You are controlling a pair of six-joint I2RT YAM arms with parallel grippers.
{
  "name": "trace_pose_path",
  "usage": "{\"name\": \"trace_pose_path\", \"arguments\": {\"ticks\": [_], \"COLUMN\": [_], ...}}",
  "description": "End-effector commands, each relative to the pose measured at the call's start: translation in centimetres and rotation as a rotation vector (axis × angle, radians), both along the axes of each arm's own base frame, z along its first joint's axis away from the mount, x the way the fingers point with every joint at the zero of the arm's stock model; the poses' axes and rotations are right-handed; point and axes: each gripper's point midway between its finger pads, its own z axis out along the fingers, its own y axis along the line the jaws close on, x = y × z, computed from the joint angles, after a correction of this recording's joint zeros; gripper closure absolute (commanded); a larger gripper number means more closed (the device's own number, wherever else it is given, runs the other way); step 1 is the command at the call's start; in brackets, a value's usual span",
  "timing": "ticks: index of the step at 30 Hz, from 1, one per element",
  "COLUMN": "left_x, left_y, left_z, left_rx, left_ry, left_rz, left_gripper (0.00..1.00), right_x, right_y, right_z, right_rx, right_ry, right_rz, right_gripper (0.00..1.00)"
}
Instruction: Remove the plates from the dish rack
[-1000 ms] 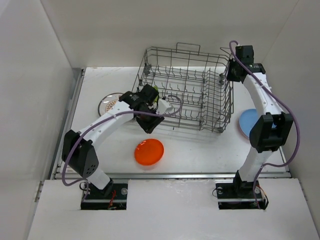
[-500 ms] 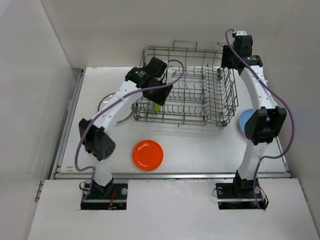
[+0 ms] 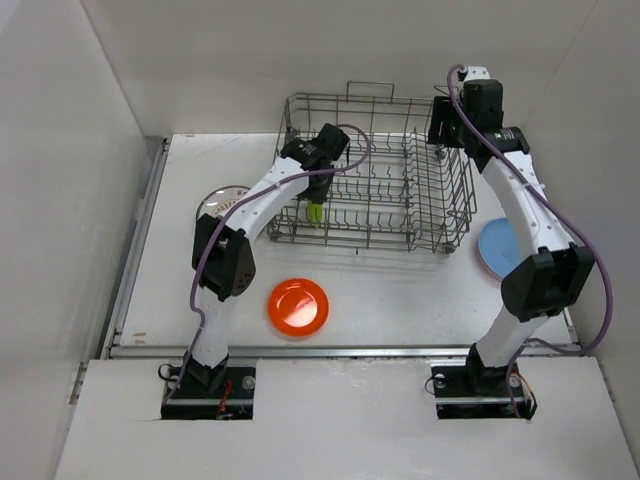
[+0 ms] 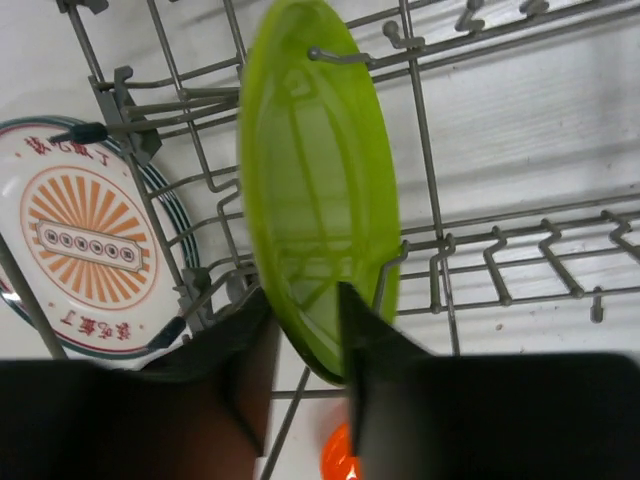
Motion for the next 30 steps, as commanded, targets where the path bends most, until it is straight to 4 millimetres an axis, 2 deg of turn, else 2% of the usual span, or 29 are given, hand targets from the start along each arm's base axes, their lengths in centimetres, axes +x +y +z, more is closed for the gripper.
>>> {"name": "trace_pose_path", "arguments": {"ticks": [1, 3, 4, 6, 7, 10, 11, 16, 18, 19, 22, 23, 26, 30], "left_x": [1.1, 0.3, 0.2, -0.4, -0.5, -0.2, -0.3, 0.4, 0.1, 0.1, 0.2, 0.8, 1.4, 2.3], "left_y": [-0.3, -1.1, -0.8, -1.8, -1.8, -2.3, -2.3, -2.3, -2.1, -1.6, -0.5, 0.8, 2.2, 2.7], "left_z": [0.8, 0.2, 0.1, 0.3, 1.0, 3.8, 4.9, 12.0, 14.3, 14.3, 12.5, 12.6, 11.4, 11.7], "left_rx": [-0.022, -0.065, -0.078, -0.141, -0.153, -0.212, -0.229, -0.331, -0.362, -0.339, -0.256, -0.213, -0.170, -0.147], "left_ry": [-0.027, 0.023, 0.043, 0.068, 0.057, 0.011, -0.004, -0.175, -0.227, -0.238, -0.223, -0.251, -0.222, -0.252], "left_rz": [0.021, 0.022, 0.034, 0.038, 0.045, 0.050, 0.056, 0.049, 0.036, 0.041, 0.046, 0.079, 0.104, 0.100], "left_gripper": [0.84, 1.00, 1.00, 1.00, 1.00, 1.00, 1.00, 1.00, 1.00, 1.00, 1.00, 1.00, 1.00, 1.00], "right_x": [-1.2, -2.0, -2.3, -2.7, -3.0, -3.3, -3.5, -3.9, -4.3, -4.3, -4.7, -4.7, -5.3, -5.7], "right_y": [-0.3, -1.0, -1.0, -1.0, -1.0, -1.2, -1.4, -2.0, -2.0, -2.0, -2.0, -2.0, -2.1, -2.2], "right_z": [3.0, 2.1, 2.2, 1.6, 1.1, 0.0, 0.4, 0.0, 0.2, 0.2, 0.8, 0.8, 1.4, 1.9], "right_rx": [0.056, 0.050, 0.059, 0.075, 0.072, 0.097, 0.103, 0.111, 0.119, 0.120, 0.131, 0.131, 0.135, 0.138], "right_ry": [-0.094, -0.062, -0.063, -0.045, -0.034, -0.007, -0.019, 0.001, 0.000, 0.000, -0.012, -0.012, -0.027, -0.037], "right_rz": [-0.053, -0.094, -0.099, -0.109, -0.109, -0.146, -0.159, -0.212, -0.216, -0.216, -0.220, -0.220, -0.219, -0.218], "right_gripper": [0.31, 0.31, 0.31, 0.31, 0.31, 0.31, 0.31, 0.31, 0.31, 0.31, 0.31, 0.31, 0.31, 0.31]}}
